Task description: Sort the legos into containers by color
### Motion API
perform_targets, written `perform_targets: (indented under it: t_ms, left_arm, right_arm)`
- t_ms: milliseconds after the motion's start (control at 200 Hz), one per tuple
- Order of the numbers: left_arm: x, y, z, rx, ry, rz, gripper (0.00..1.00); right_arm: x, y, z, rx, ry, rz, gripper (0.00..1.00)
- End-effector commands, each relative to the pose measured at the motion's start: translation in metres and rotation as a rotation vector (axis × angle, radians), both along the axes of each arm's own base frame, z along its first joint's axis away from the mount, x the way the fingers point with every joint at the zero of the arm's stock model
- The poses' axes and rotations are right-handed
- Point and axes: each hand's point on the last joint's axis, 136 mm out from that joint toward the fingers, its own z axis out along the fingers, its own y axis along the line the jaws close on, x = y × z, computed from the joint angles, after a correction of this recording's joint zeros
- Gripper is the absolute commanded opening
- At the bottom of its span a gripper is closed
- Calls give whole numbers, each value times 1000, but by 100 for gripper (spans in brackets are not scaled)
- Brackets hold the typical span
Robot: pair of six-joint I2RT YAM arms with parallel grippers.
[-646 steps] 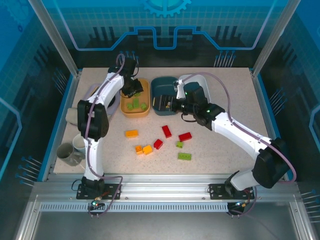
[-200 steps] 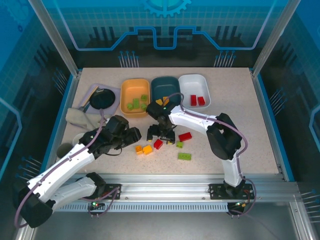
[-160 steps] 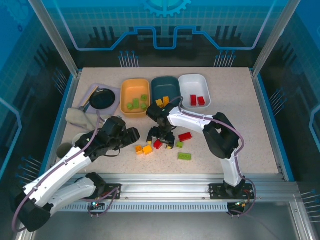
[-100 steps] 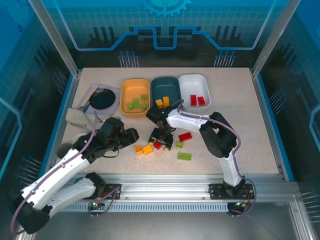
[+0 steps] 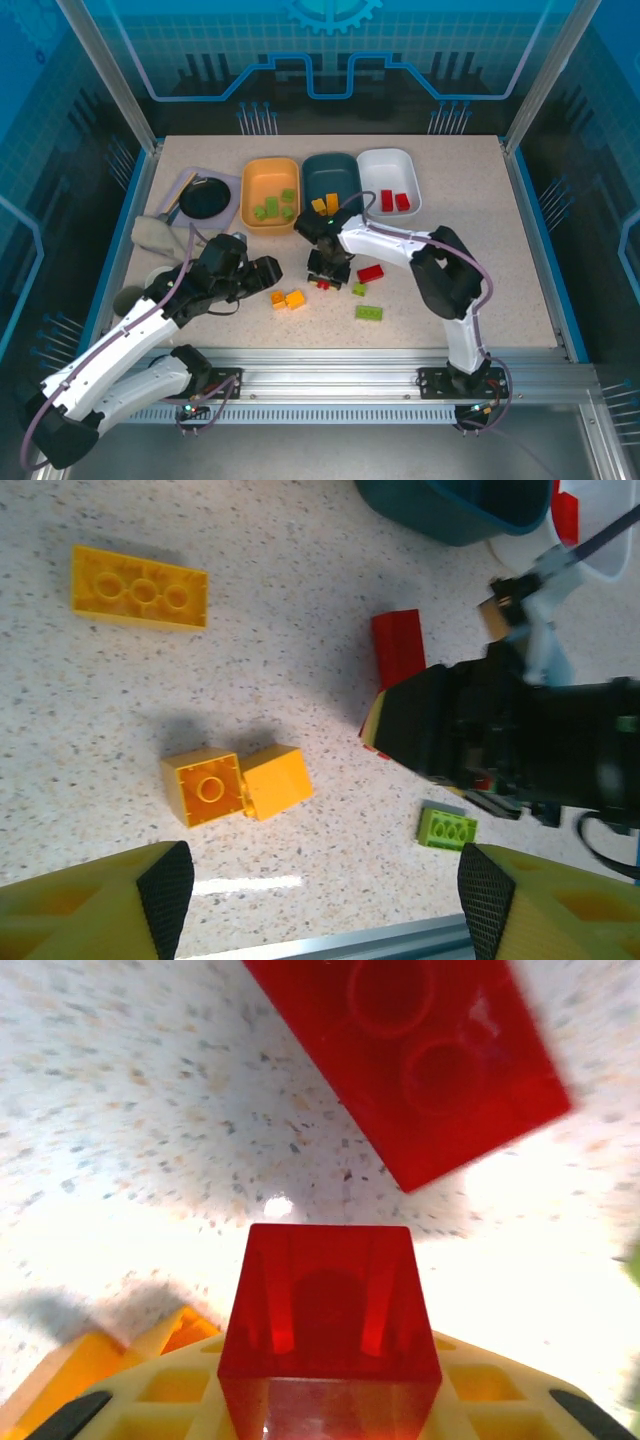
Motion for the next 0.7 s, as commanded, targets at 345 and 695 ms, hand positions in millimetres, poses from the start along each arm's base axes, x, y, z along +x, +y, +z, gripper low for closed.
perform_targets:
  t_ms: [345, 695]
  left_arm:
    - [102, -83, 66, -132, -77, -122, 86]
    - [158, -92, 70, -123, -71, -115, 86]
  right_arm:
    - [169, -133, 98, -23, -381, 12, 31]
    - [241, -155, 44, 22, -251, 6, 29]
